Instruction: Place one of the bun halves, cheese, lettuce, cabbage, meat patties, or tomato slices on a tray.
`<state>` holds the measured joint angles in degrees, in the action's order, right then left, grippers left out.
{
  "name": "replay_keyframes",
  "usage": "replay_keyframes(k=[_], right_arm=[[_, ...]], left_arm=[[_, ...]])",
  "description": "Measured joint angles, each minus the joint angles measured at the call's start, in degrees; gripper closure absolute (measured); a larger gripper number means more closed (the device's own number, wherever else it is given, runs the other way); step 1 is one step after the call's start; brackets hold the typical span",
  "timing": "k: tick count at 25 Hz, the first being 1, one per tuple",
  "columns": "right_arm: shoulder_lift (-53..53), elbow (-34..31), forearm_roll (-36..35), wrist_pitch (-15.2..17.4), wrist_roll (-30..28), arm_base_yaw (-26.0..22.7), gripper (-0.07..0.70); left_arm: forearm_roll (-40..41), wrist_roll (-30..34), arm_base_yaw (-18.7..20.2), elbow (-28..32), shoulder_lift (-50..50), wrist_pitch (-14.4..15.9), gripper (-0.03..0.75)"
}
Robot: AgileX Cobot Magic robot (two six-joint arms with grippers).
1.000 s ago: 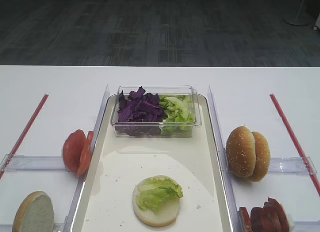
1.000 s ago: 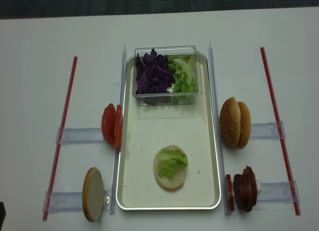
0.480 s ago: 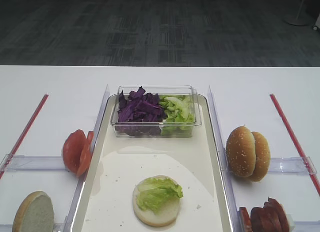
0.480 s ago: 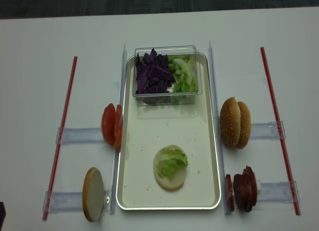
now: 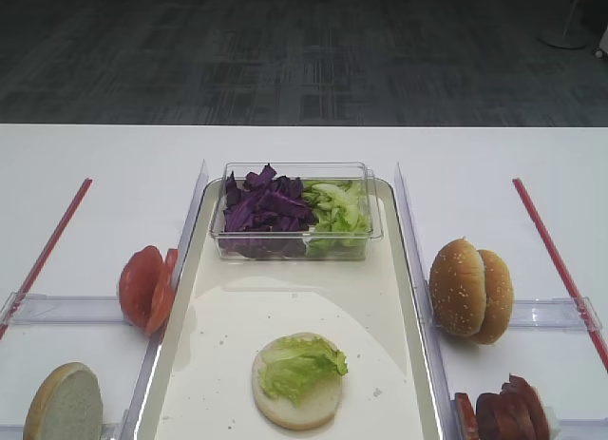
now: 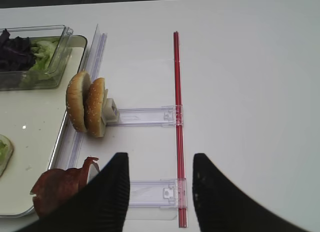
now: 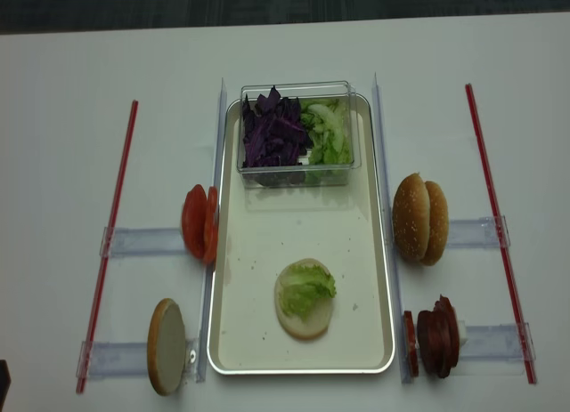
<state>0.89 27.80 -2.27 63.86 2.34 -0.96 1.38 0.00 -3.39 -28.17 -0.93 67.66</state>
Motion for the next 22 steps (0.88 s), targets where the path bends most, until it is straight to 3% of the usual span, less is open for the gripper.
replay_keyframes(k=[22], right_arm=[[0.0, 0.0, -0.1, -0.1, 0.0, 0.0, 0.293]], left_arm=[[0.0, 0.0, 0.0, 0.0, 0.0, 0.0, 0.492]])
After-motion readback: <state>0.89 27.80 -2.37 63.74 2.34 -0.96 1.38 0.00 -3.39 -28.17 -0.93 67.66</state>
